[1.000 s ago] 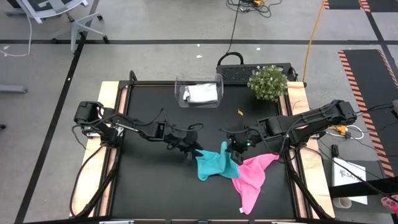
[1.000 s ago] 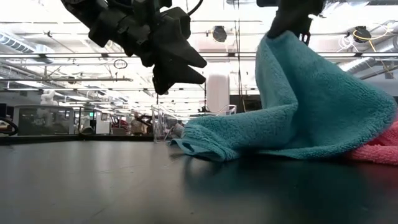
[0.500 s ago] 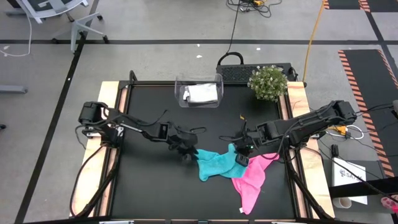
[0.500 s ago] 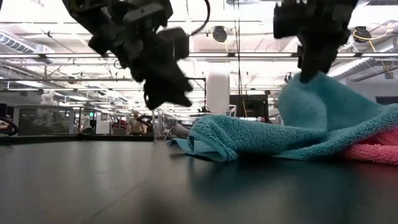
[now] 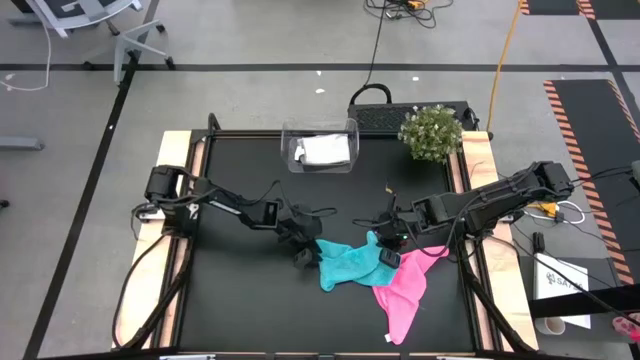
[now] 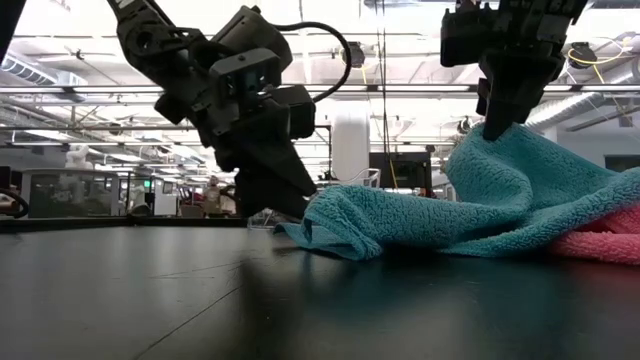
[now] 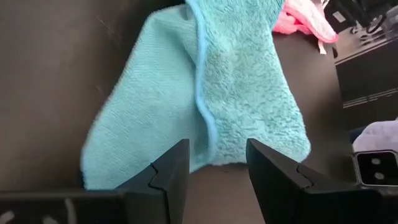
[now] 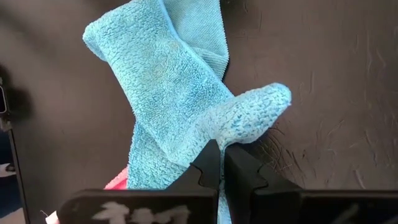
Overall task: Fold microfiber towels
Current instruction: Fold the light blue microfiber cloth
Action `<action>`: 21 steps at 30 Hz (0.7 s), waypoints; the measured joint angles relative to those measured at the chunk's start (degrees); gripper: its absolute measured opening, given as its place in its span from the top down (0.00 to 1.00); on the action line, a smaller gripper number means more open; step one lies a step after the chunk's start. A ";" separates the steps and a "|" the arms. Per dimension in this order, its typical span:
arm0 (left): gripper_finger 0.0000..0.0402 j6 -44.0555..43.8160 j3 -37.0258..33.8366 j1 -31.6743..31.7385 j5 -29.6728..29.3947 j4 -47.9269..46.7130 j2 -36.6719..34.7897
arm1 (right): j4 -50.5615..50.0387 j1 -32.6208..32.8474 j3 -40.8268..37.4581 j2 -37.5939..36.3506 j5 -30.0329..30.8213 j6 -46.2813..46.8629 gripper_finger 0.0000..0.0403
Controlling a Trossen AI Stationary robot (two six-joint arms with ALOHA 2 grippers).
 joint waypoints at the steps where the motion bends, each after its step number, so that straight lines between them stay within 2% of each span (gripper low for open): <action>1: 0.60 0.68 0.00 0.03 -0.01 0.31 0.09 | 0.00 0.00 0.00 0.00 -0.02 -0.24 1.00; 9: 0.60 1.41 -0.04 0.08 1.49 2.93 2.77 | 0.04 0.00 0.01 0.00 0.09 -1.21 1.00; 15: 0.60 -1.19 0.08 -0.78 3.44 8.87 6.13 | 0.60 -0.04 0.00 0.00 0.29 -1.35 1.00; 18: 0.60 -1.49 0.09 -1.10 5.89 10.20 6.23 | 0.44 -0.03 0.00 0.00 0.46 -1.47 1.00; 21: 0.60 -1.43 0.07 -1.59 5.97 10.33 6.15 | 0.42 -0.03 0.00 0.00 1.71 -1.82 1.00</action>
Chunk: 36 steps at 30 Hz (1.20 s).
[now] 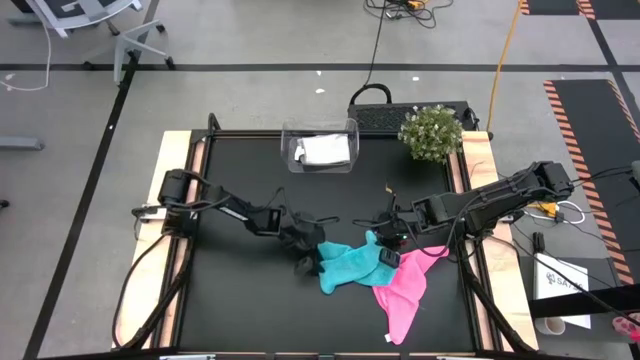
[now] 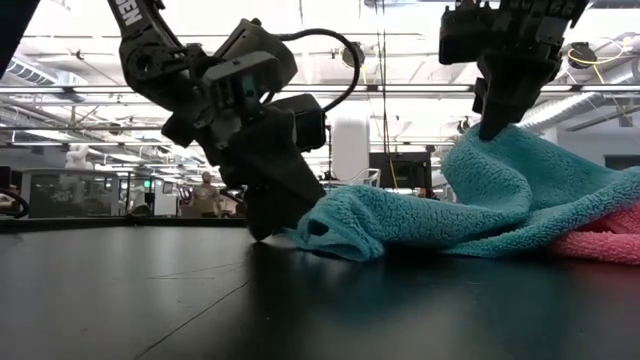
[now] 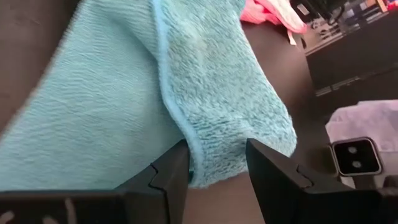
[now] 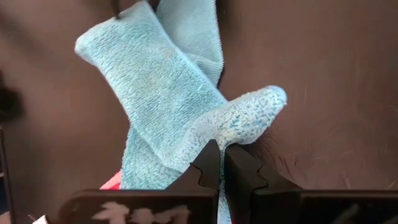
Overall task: Fold microfiber towels
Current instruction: Fold the light blue microfiber cloth
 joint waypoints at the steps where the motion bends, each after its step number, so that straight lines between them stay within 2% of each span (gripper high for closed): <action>1: 0.60 -0.14 0.00 -0.13 0.03 -0.08 -0.05 | 0.00 -0.03 0.00 0.00 0.07 -0.06 1.00; 5: 0.68 -0.76 -0.02 -0.49 -0.61 -0.04 -0.07 | 0.12 -0.12 0.00 0.00 0.12 -0.35 1.00; 10: 0.95 -1.33 -0.12 -0.42 -0.85 -1.21 -1.33 | 1.32 -0.13 0.00 0.00 0.12 -0.63 1.00; 11: 0.97 -1.38 -0.13 -0.28 -1.30 -1.28 -2.03 | 1.47 -0.14 0.02 0.00 0.12 -0.76 1.00; 15: 0.99 -0.02 -0.13 0.57 -5.75 -6.49 -8.15 | 2.33 -0.14 0.00 0.00 0.15 -0.95 1.00; 23: 0.99 6.40 -0.08 3.48 -21.65 -27.12 -27.59 | 9.03 -2.96 0.01 0.00 0.29 -6.50 1.00; 28: 0.99 10.95 -0.04 6.12 -29.77 -32.21 -36.11 | 18.16 -9.57 0.02 -0.88 0.12 -16.01 1.00; 34: 1.00 15.18 -0.13 11.19 -34.24 -38.80 -42.83 | 22.63 -19.89 0.02 -5.65 -0.07 -25.74 1.00; 36: 1.00 16.81 -0.06 12.88 -35.09 -38.03 -44.38 | 22.55 -23.13 0.02 -7.63 -0.07 -28.06 1.00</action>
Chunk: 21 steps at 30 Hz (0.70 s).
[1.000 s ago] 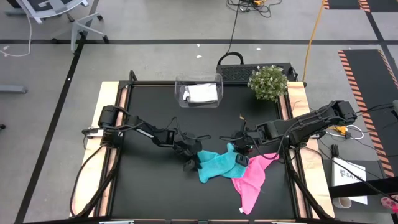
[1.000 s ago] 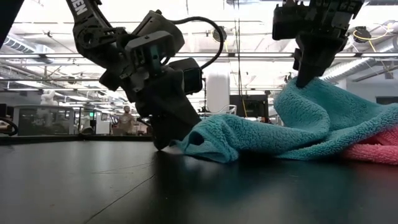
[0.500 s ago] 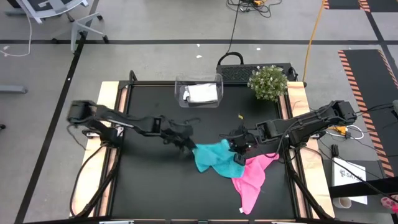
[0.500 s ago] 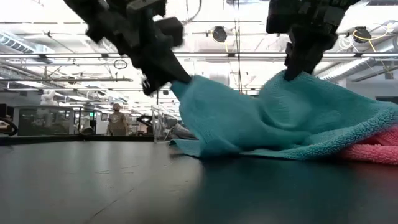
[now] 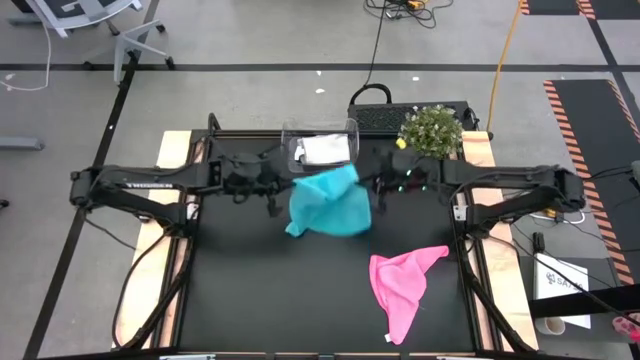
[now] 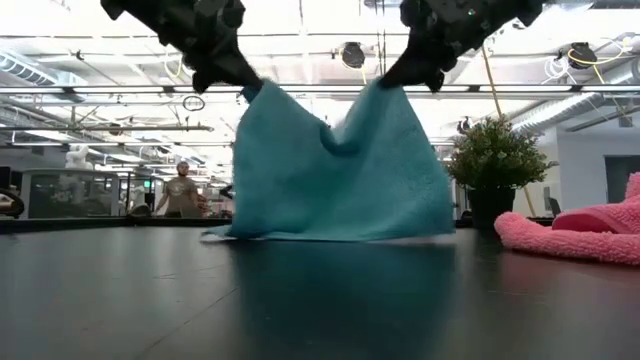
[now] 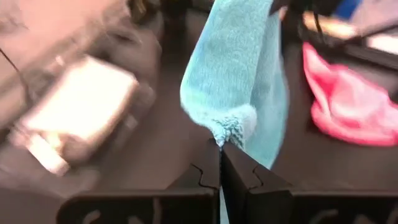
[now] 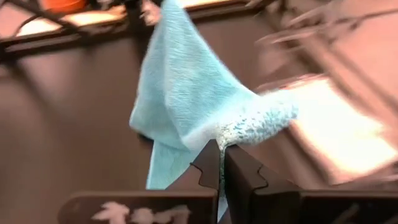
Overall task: Fold microfiber towels
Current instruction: Fold the light blue microfiber cloth
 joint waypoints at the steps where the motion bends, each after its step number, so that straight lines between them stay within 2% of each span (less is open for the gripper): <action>1: 1.00 1.04 0.02 0.94 -0.33 -0.36 -1.21 | 0.00 -1.41 0.00 -0.93 -0.02 -1.19 1.00; 9: 1.00 6.63 0.04 8.53 0.41 0.00 -7.97 | 0.09 -9.04 0.11 -5.24 -0.21 -8.89 1.00; 14: 1.00 9.94 1.14 11.94 3.00 -2.16 -9.40 | 0.11 -9.92 0.11 -5.22 -0.24 -12.95 1.00; 21: 1.00 12.53 6.52 14.67 7.16 -11.78 -8.56 | -0.82 -9.86 0.11 -5.25 -0.27 -12.92 1.00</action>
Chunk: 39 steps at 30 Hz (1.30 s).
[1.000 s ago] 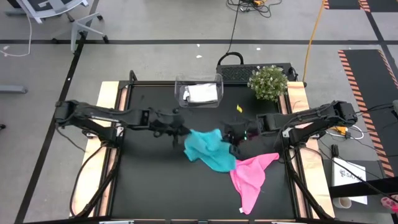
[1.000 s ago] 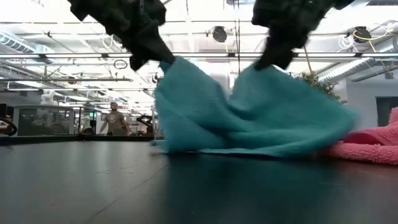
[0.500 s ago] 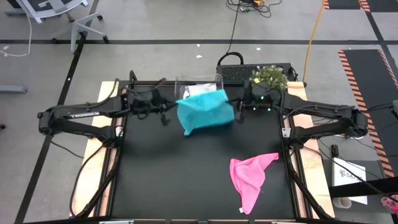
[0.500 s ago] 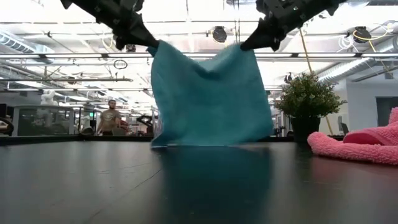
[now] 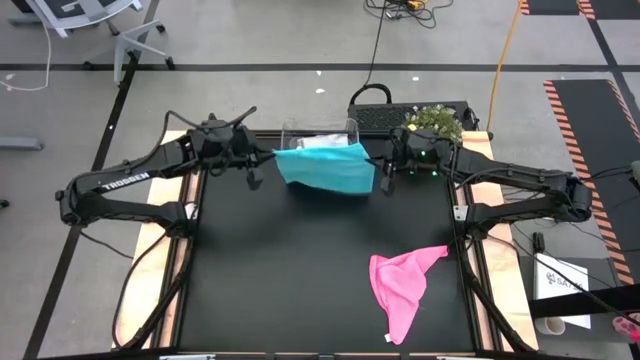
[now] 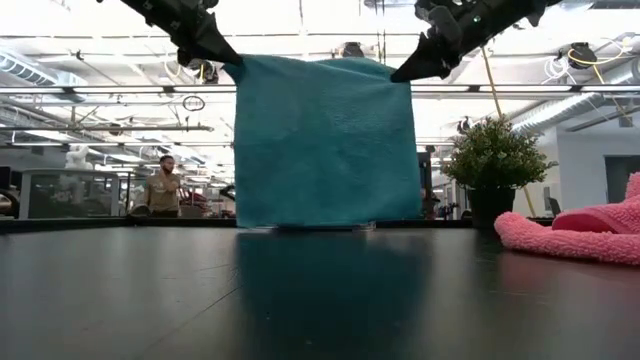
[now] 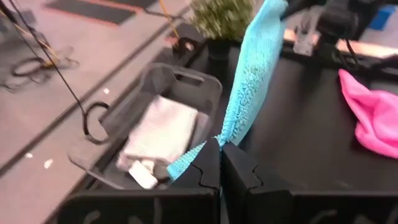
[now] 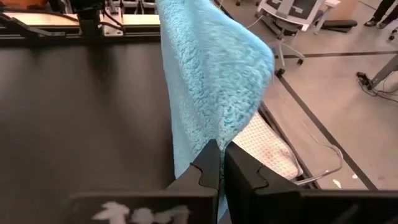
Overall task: Fold microfiber towels
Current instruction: Fold the light blue microfiber cloth
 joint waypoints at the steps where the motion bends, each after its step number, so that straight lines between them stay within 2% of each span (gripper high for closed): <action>1: 1.00 0.19 0.15 -0.02 0.07 -0.83 0.02 | -0.40 0.10 0.00 0.00 -0.01 -0.01 1.00; 6: 1.00 1.19 0.23 0.32 -0.23 -3.39 0.05 | -1.48 0.69 0.00 0.75 0.04 -2.06 1.00; 16: 1.00 4.73 0.23 4.60 -0.47 -0.83 0.04 | 7.48 -3.07 -0.02 3.17 0.25 -6.54 1.00; 24: 1.00 5.03 0.25 6.75 0.07 -3.08 0.04 | 6.65 -2.97 -0.02 5.35 0.24 -7.61 1.00; 33: 1.00 -2.89 0.25 -0.44 0.41 -17.56 0.05 | -1.68 3.50 -0.05 7.47 -0.01 -2.28 1.00; 39: 1.00 -12.84 -0.04 -10.02 1.35 -19.92 0.03 | -2.60 11.81 -3.26 8.99 -1.47 6.52 1.00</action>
